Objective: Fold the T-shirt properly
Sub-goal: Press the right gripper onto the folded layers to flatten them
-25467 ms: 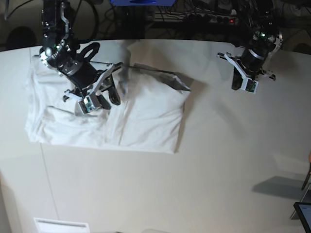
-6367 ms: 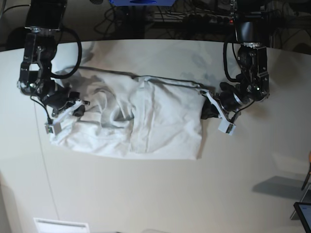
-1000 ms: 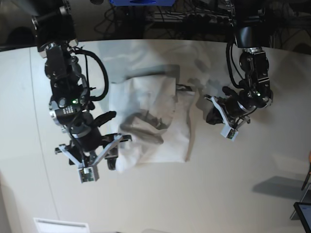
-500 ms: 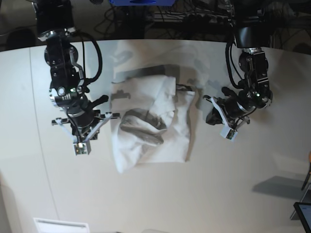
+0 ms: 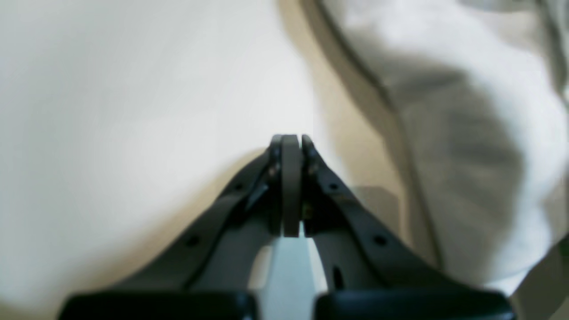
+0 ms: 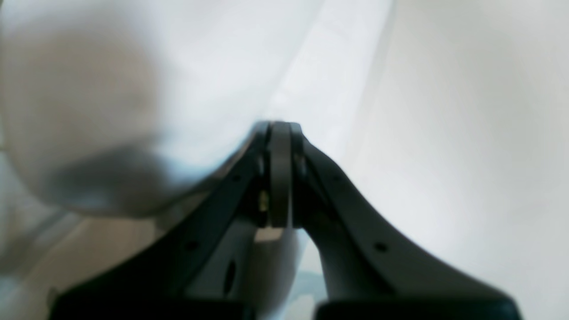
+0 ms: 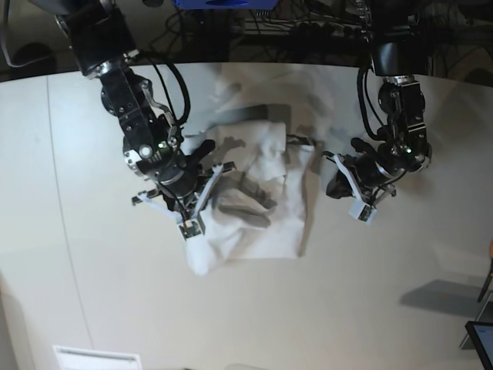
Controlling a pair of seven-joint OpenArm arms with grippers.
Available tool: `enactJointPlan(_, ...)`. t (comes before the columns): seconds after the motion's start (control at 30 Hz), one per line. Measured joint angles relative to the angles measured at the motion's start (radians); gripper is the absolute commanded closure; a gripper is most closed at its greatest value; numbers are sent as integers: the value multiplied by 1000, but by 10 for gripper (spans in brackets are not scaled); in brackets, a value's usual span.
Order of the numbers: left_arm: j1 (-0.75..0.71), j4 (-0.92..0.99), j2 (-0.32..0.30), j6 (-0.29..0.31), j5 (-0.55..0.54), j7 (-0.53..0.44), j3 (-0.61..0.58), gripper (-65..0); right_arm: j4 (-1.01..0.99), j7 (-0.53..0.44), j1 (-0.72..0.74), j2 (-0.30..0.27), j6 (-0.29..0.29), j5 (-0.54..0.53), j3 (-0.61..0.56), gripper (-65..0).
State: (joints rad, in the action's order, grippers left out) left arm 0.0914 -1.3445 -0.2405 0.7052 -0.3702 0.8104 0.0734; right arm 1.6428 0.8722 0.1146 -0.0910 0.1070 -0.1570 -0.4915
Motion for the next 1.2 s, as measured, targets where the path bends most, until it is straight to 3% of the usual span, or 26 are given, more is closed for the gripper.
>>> enactJointPlan(0.23,0,0,0,0,0,0,0,0,-10,8,32,37,-2,0,-6,-10)
enactJointPlan(0.5,0,0,1,0,0,0,-2,0,-9,9,54,34,-2,-1,-28,-10)
enactJointPlan(0.9,8,0,79,-8,4,0,-3,0,-12,8,97,56,-1,-7,-116,-10)
enactJointPlan(1.2,8,-4,80,-12,-1,-27,-121,0,-40,4,137,59,-1,-1,-134,-10)
